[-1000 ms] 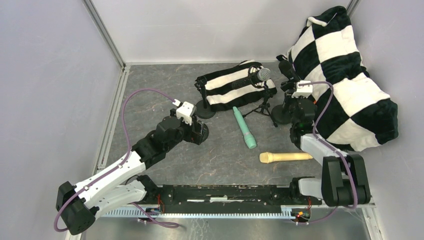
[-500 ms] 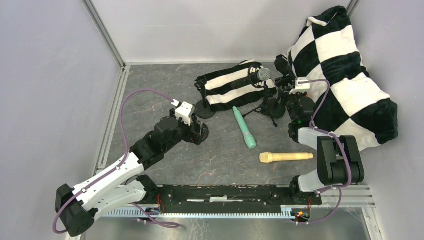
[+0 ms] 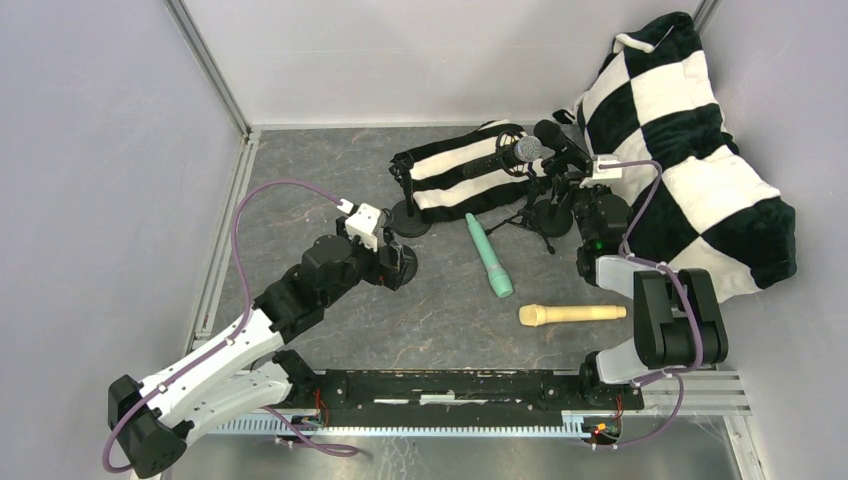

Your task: Attach the microphones to the stand

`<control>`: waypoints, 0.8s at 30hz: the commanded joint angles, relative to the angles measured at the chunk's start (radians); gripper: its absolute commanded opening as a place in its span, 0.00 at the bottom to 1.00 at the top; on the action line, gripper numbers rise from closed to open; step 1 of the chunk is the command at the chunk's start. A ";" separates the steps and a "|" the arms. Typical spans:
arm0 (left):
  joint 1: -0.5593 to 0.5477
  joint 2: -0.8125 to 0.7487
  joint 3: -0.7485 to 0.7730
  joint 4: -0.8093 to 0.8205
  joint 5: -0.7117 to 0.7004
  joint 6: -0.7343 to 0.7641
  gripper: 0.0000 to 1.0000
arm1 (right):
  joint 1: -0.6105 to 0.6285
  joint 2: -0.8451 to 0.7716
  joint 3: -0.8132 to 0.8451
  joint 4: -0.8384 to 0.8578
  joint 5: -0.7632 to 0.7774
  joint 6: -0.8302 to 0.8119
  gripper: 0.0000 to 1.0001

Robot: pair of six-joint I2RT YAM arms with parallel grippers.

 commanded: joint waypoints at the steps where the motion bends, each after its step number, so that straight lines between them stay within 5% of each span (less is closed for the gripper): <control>1: 0.001 -0.012 0.015 0.031 -0.012 0.052 1.00 | -0.003 -0.089 -0.020 0.055 0.063 0.021 0.61; 14: 0.001 0.015 0.023 0.038 -0.038 0.023 1.00 | -0.003 -0.386 -0.211 -0.180 0.081 0.164 0.63; 24: 0.001 -0.022 0.035 -0.005 -0.144 -0.140 1.00 | -0.003 -0.671 -0.132 -0.824 0.157 0.233 0.64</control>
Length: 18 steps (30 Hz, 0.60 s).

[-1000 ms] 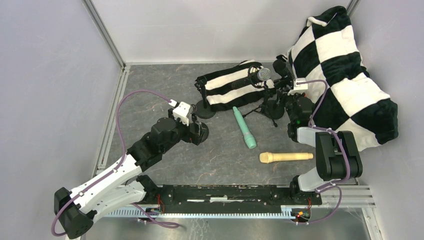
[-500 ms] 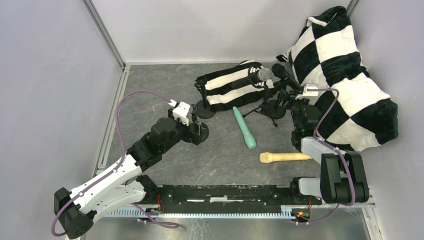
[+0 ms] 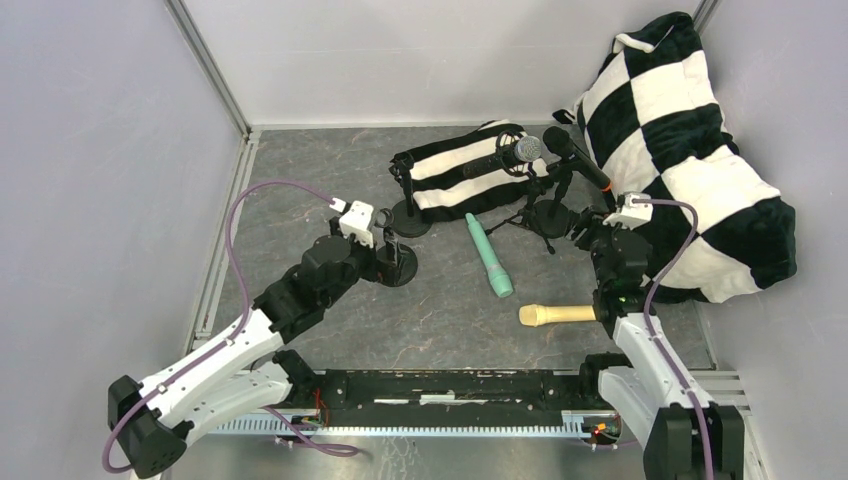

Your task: Attach the microphones to the stand

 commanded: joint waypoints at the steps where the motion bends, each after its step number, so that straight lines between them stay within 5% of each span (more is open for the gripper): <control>1: 0.001 -0.027 0.039 -0.020 -0.089 -0.114 1.00 | 0.000 -0.071 0.092 -0.395 -0.026 0.045 0.65; 9: 0.001 -0.071 0.021 -0.083 -0.182 -0.231 1.00 | 0.040 -0.165 0.039 -0.551 -0.248 0.124 0.66; 18: 0.002 -0.094 0.009 -0.128 -0.314 -0.303 1.00 | 0.427 -0.076 -0.036 -0.388 -0.081 0.166 0.71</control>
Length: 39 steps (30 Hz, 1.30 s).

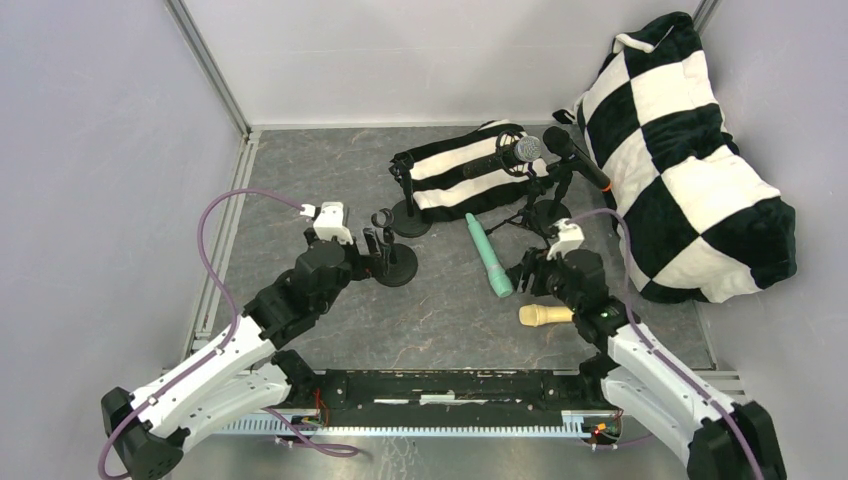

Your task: Attach the microphones to the stand

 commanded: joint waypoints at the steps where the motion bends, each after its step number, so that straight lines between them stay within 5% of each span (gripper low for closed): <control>1: 0.002 -0.029 0.004 -0.013 -0.097 -0.069 1.00 | 0.129 0.088 -0.015 0.140 0.057 0.023 0.71; 17: 0.002 -0.049 0.012 -0.050 -0.104 -0.022 1.00 | 0.231 0.619 0.231 0.256 0.156 -0.219 0.69; 32: 0.002 -0.035 0.017 -0.041 -0.105 -0.001 1.00 | 0.250 0.851 0.394 0.115 0.176 -0.331 0.60; 39: 0.002 -0.023 0.057 -0.056 -0.086 0.024 1.00 | 0.259 0.786 0.358 0.104 0.151 -0.344 0.24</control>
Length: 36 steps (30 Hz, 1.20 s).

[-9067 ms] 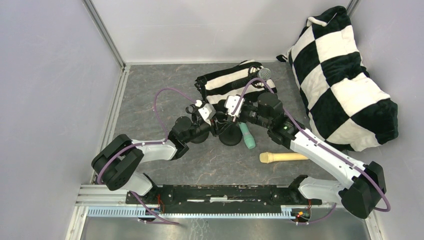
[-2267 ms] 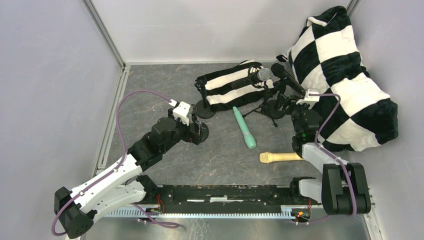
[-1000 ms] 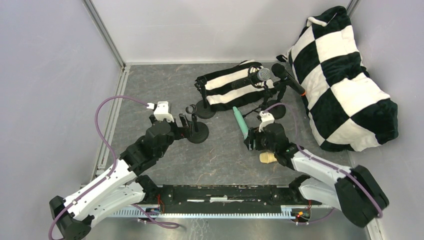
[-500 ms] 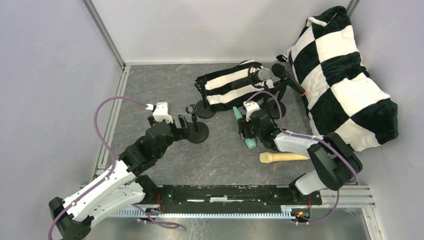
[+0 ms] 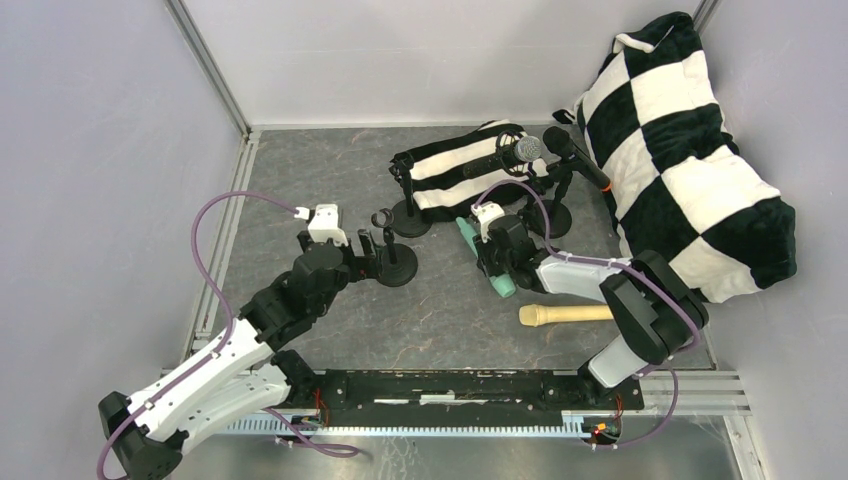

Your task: Attach the microphones to the stand

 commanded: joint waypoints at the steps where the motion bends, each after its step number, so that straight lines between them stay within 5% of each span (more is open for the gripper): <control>1: 0.003 0.008 0.067 0.004 -0.011 0.044 1.00 | 0.004 -0.073 -0.021 -0.024 -0.038 -0.025 0.19; 6: 0.002 -0.005 0.135 -0.029 0.031 0.095 1.00 | 0.005 -0.215 -0.062 -0.016 -0.105 -0.041 0.06; 18: 0.002 -0.018 0.290 -0.057 0.154 0.231 1.00 | 0.023 -0.633 -0.154 0.091 -0.340 -0.326 0.00; 26: 0.002 0.005 0.408 -0.052 0.305 0.405 1.00 | 0.059 -0.671 -0.060 0.062 -0.433 -0.554 0.04; 36: 0.002 0.103 0.571 -0.199 0.460 0.553 0.93 | 0.362 -0.633 0.052 -0.067 -0.151 -1.046 0.05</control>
